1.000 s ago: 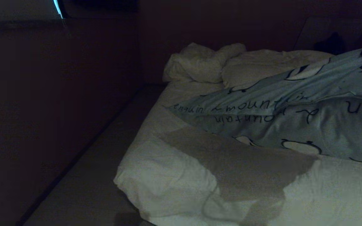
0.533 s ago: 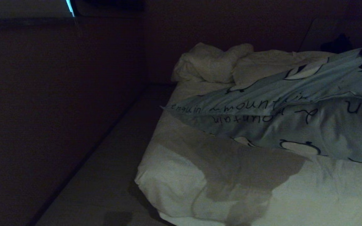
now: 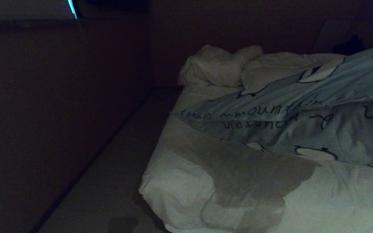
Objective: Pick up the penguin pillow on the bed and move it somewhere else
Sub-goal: Move to the foot of the bed, then place the pillow at the end of the bed
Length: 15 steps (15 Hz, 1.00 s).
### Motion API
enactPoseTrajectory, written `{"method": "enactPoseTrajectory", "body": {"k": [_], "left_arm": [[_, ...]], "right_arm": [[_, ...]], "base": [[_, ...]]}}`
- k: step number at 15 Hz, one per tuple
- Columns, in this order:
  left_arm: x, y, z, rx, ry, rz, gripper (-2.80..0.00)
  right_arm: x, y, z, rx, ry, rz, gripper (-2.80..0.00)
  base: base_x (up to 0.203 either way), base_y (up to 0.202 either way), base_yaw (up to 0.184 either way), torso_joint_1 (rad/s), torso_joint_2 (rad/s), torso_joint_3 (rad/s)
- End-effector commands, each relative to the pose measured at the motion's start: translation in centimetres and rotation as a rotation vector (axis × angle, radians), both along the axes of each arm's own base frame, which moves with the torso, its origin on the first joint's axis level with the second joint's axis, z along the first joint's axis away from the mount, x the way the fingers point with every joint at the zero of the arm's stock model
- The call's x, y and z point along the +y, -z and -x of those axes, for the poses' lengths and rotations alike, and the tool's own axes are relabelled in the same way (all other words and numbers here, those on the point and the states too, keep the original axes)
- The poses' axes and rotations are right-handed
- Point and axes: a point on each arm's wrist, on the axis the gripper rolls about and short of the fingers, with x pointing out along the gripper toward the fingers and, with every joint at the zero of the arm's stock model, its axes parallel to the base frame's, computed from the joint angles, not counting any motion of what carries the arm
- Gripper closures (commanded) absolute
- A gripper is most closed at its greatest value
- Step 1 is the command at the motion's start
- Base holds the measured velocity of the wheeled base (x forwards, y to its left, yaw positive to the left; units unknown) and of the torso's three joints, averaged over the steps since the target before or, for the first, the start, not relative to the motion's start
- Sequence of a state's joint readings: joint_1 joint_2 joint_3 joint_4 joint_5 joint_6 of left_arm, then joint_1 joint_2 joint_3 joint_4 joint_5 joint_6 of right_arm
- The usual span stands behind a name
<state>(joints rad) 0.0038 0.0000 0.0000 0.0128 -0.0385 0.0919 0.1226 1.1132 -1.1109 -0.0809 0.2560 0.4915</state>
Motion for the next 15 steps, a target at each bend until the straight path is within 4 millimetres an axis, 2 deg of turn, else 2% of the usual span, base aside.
{"method": "enactPoseTrajectory", "body": {"k": [1, 5, 8, 11, 15], "left_arm": [[0.0, 0.0, 0.0, 0.0, -0.001, 0.001, 0.0], [0.0, 0.0, 0.0, 0.0, 0.001, 0.003, 0.0], [0.0, 0.0, 0.0, 0.0, -0.001, 0.003, 0.0], [0.0, 0.0, 0.0, 0.0, 0.0, 0.003, 0.0], [0.0, 0.0, 0.0, 0.001, -0.001, 0.003, 0.0]], "right_arm": [[0.0, 0.0, -0.1, 0.004, -0.002, -0.002, 0.0], [0.0, 0.2, -0.3, 0.012, -0.002, -0.001, 0.0], [0.1, 0.6, -1.7, 0.035, 0.019, -0.001, 0.0], [0.3, 1.6, -4.9, 0.065, 0.129, 0.008, 0.0], [0.8, 2.3, -9.2, 0.02, 0.143, 0.013, 0.0]], "base": [[0.175, 0.0, -0.007, 0.006, 0.01, 0.002], [0.028, 0.0, 0.0, 0.004, 0.0, 0.0], [0.0, 0.0, 0.0, 0.0, 0.0, 0.0], [0.0, 0.0, 0.0, 0.0, 0.0, 0.0], [0.0, 0.0, 0.0, 0.0, 0.0, 0.0]]}}
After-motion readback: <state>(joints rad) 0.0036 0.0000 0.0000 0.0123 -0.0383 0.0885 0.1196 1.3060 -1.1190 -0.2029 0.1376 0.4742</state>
